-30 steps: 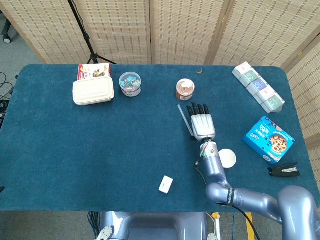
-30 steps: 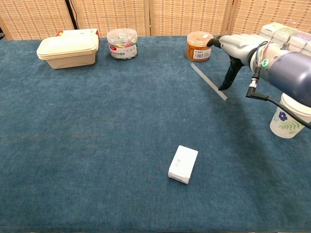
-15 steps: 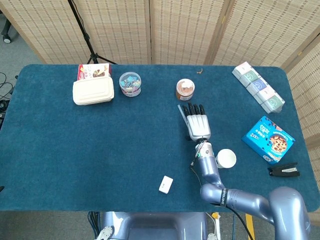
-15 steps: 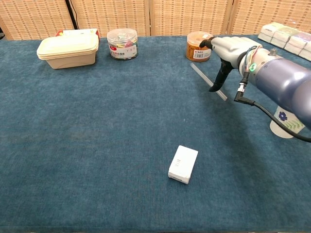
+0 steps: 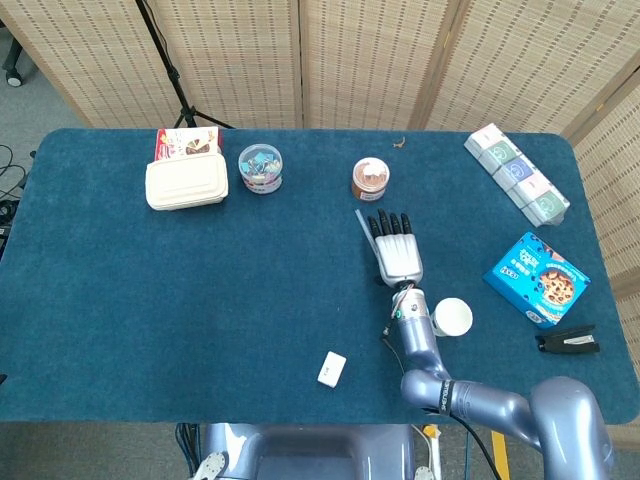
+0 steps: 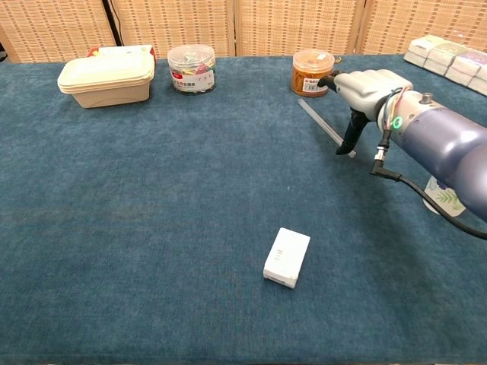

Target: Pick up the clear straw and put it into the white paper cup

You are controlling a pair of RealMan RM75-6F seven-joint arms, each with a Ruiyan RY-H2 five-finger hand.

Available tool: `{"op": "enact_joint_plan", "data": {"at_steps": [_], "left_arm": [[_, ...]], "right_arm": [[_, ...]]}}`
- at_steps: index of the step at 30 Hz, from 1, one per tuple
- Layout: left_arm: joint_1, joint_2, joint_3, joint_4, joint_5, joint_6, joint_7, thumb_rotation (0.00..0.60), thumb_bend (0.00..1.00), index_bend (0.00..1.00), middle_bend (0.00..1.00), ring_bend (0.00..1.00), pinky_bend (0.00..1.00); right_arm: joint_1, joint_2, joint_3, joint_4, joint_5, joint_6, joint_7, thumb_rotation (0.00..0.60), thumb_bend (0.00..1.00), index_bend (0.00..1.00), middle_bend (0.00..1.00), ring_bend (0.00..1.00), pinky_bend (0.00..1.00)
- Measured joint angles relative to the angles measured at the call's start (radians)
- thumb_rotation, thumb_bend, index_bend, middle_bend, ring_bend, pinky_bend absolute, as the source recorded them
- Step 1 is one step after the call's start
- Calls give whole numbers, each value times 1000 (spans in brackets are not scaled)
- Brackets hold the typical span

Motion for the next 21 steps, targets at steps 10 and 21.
{"op": "enact_joint_plan", "data": {"at_steps": [10, 21], "left_arm": [[2, 0, 3, 1, 6, 3, 0, 600, 0, 0, 0, 0, 0], [-1, 0, 3, -3, 5, -2, 6, 600, 0, 0, 0, 0, 0]], "right_arm": [[-30, 4, -20, 40, -10, -6, -17, 600, 0, 0, 0, 0, 0], [-33, 17, -38, 185, -83, 12, -61, 600, 0, 0, 0, 0, 0]]}}
